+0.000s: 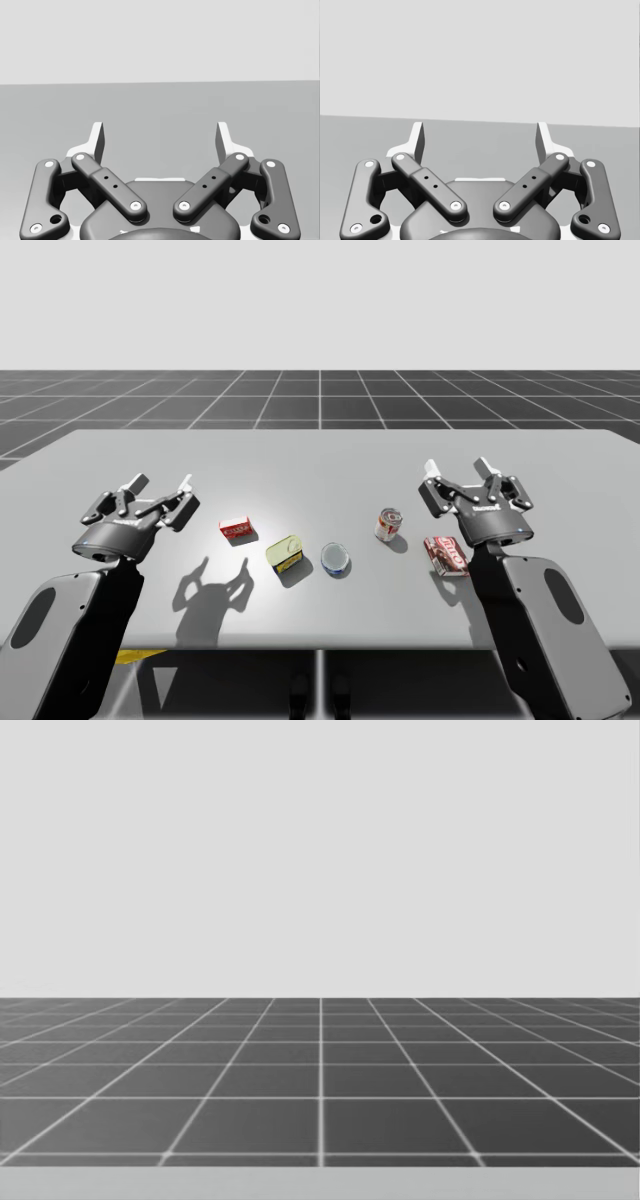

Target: Grasp the gelatin box and hold it up.

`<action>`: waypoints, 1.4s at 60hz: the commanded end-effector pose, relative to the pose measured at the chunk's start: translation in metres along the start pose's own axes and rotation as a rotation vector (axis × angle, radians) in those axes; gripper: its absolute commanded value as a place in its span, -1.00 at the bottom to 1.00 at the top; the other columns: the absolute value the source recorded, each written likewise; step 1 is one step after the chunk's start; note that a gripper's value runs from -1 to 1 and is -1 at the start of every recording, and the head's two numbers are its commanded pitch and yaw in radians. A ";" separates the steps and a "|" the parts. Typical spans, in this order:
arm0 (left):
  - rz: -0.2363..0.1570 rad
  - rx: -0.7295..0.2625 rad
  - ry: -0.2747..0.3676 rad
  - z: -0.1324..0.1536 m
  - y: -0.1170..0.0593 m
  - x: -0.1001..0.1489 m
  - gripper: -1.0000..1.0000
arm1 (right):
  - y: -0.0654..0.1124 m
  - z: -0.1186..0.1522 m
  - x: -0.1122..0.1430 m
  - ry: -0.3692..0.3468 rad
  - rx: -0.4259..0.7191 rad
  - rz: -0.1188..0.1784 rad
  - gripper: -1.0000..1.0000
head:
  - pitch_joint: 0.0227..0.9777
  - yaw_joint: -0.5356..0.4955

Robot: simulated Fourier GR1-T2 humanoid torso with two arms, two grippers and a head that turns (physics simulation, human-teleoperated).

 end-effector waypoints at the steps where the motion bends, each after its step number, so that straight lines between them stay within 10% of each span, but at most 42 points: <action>1: -0.002 -0.003 0.000 0.000 0.000 0.000 -1.00 | 0.001 0.003 0.001 -0.017 -0.004 -0.001 -1.00 | -0.92 0.04; 36: -0.014 0.002 0.000 0.002 0.000 0.000 -1.00 | 0.000 0.001 0.002 0.003 0.011 -0.010 -1.00 | -0.29 0.13; 72: -0.018 -0.002 0.010 -0.001 0.000 -0.001 -1.00 | 0.005 -0.002 -0.005 0.033 0.015 0.001 -1.00 | 0.58 0.73; 84: 0.055 -0.032 0.040 0.000 -0.001 0.003 -1.00 | 0.006 -0.003 -0.007 0.041 0.013 0.003 -1.00 | 0.62 0.77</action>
